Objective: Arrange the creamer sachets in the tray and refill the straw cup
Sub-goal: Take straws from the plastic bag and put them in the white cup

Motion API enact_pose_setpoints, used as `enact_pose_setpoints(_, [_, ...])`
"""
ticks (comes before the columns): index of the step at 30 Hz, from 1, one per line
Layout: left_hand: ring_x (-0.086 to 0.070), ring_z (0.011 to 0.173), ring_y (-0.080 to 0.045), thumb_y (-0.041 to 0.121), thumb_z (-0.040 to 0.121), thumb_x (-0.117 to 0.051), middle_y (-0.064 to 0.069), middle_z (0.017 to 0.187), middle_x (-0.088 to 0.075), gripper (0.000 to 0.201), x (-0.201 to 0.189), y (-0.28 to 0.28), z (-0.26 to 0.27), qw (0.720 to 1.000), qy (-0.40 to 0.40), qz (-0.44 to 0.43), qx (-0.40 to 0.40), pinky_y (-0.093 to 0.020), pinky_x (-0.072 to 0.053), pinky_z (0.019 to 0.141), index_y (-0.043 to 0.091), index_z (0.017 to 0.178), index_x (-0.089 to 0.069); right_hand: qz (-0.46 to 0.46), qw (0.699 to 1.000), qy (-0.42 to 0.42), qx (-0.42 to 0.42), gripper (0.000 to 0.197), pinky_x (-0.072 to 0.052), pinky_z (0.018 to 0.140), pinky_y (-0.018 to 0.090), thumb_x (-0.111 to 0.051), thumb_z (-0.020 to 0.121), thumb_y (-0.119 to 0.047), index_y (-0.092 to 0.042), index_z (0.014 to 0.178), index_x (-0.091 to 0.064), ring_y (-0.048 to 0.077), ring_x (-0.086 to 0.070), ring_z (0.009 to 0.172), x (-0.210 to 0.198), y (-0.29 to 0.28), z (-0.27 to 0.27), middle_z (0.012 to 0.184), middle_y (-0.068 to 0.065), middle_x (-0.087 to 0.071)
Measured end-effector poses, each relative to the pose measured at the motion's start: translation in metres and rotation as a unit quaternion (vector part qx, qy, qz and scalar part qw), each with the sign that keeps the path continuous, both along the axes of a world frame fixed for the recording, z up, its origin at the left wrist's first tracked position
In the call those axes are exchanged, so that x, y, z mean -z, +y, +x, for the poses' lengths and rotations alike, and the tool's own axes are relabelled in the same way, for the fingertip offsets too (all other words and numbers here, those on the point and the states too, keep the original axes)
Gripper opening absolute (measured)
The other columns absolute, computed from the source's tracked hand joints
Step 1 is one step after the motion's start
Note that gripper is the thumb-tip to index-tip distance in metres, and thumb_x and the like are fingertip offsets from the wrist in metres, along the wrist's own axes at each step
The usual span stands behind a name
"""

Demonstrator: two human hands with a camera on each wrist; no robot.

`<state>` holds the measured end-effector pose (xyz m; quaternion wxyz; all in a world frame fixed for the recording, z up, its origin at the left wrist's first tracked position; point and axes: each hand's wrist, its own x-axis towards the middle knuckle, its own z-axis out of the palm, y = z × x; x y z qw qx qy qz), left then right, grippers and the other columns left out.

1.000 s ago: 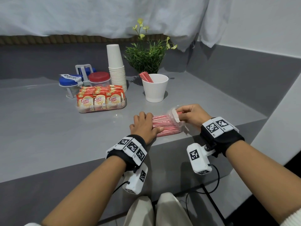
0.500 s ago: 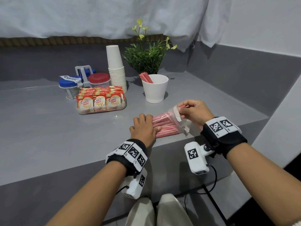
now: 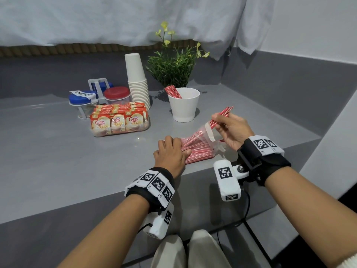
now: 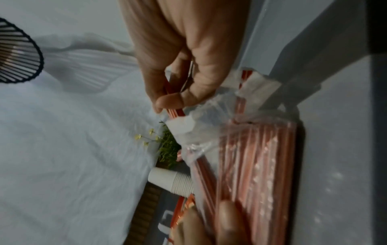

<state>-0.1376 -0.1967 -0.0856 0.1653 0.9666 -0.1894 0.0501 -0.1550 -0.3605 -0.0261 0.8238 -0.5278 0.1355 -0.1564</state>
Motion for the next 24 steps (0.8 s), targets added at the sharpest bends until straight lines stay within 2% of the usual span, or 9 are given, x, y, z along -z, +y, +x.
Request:
enact_pose_setpoints(3, [-0.032,0.116,-0.025,0.041,0.098,-0.030,-0.008,0.124,-0.034,0.039,0.000,0.000,-0.001,1.000,-0.004,0.003,0.000,-0.038,-0.033,0.094,0.013,0.125,-0.037,-0.018,0.999,-0.007,-0.034,0.010,-0.049,0.050,0.018,-0.064,0.081,0.000,-0.006,0.075,-0.058,0.012,-0.047,0.056,0.007,0.009,0.002,0.068,0.005,-0.053])
enact_pose_setpoints(6, [-0.031,0.117,-0.025,0.041,0.098,-0.030,-0.008,0.124,-0.034,0.039,-0.001,0.000,-0.002,1.000,0.001,0.004,0.001,-0.039,-0.033,0.095,0.013,0.125,-0.037,-0.140,0.989,-0.018,-0.053,0.018,-0.049,0.062,0.029,-0.066,0.081,-0.008,-0.013,0.067,-0.056,0.014,-0.049,0.056,0.015,0.025,0.008,0.062,0.002,-0.051])
enact_pose_setpoints(8, [-0.031,0.119,-0.025,0.041,0.098,-0.029,-0.008,0.126,-0.034,0.040,-0.002,0.001,-0.003,1.000,0.012,0.005,0.003,-0.040,-0.033,0.097,0.013,0.126,-0.037,-0.232,0.972,-0.034,-0.021,0.024,-0.044,0.064,0.028,-0.062,0.086,-0.017,-0.015,0.064,-0.056,0.014,-0.046,0.056,0.012,0.030,0.013,0.059,0.001,-0.049])
enact_pose_setpoints(10, [-0.030,0.121,-0.025,0.041,0.098,-0.029,-0.008,0.128,-0.034,0.041,-0.002,0.002,-0.003,1.000,0.020,0.012,0.007,-0.040,-0.032,0.099,0.013,0.127,-0.036,-0.287,0.956,-0.042,0.028,0.031,-0.040,0.056,0.017,-0.055,0.092,-0.024,-0.015,0.062,-0.056,0.009,-0.043,0.051,0.004,0.028,0.017,0.056,0.000,-0.046])
enact_pose_setpoints(12, [-0.030,0.123,-0.025,0.041,0.098,-0.028,-0.007,0.130,-0.034,0.042,-0.002,0.003,-0.003,1.000,0.020,0.018,0.009,-0.040,-0.031,0.101,0.014,0.129,-0.035,-0.296,0.951,-0.059,0.070,0.039,-0.037,0.050,0.007,-0.050,0.094,-0.029,-0.014,0.059,-0.051,0.004,-0.043,0.049,-0.005,0.024,0.019,0.055,-0.003,-0.045])
enact_pose_setpoints(13, [-0.030,0.123,-0.025,0.041,0.098,-0.028,-0.007,0.131,-0.034,0.042,-0.002,0.003,-0.003,1.000,0.018,0.021,0.009,-0.041,-0.031,0.101,0.014,0.130,-0.035,-0.294,0.950,-0.069,0.076,0.042,-0.037,0.050,0.007,-0.048,0.095,-0.032,-0.014,0.057,-0.048,0.004,-0.043,0.050,-0.006,0.023,0.020,0.055,-0.003,-0.046])
enact_pose_setpoints(17, [-0.030,0.124,-0.025,0.041,0.099,-0.026,-0.007,0.131,-0.034,0.043,-0.001,0.003,-0.004,0.999,0.016,0.030,0.011,-0.040,-0.031,0.101,0.014,0.131,-0.034,-0.268,0.962,-0.052,0.030,0.045,-0.040,0.056,0.022,-0.051,0.092,-0.037,-0.015,0.053,-0.046,0.013,-0.043,0.048,0.004,0.027,0.016,0.053,0.003,-0.046])
enact_pose_setpoints(20, [-0.030,0.124,-0.025,0.041,0.099,-0.026,-0.008,0.132,-0.033,0.044,0.000,0.003,-0.006,0.999,0.011,0.037,0.011,-0.040,-0.031,0.101,0.014,0.132,-0.034,-0.205,0.977,-0.052,0.008,0.047,-0.038,0.049,0.023,-0.057,0.089,-0.037,-0.017,0.049,-0.043,0.015,-0.041,0.042,0.005,0.030,0.012,0.042,0.000,-0.042])
enact_pose_setpoints(24, [-0.030,0.125,-0.025,0.040,0.099,-0.025,-0.008,0.133,-0.033,0.044,0.000,0.002,-0.006,0.999,0.010,0.036,0.010,-0.040,-0.031,0.101,0.014,0.133,-0.033,-0.218,0.972,-0.079,0.025,0.048,-0.033,0.044,0.021,-0.057,0.089,-0.036,-0.017,0.050,-0.038,0.009,-0.035,0.035,-0.012,0.022,0.016,0.034,-0.006,-0.036])
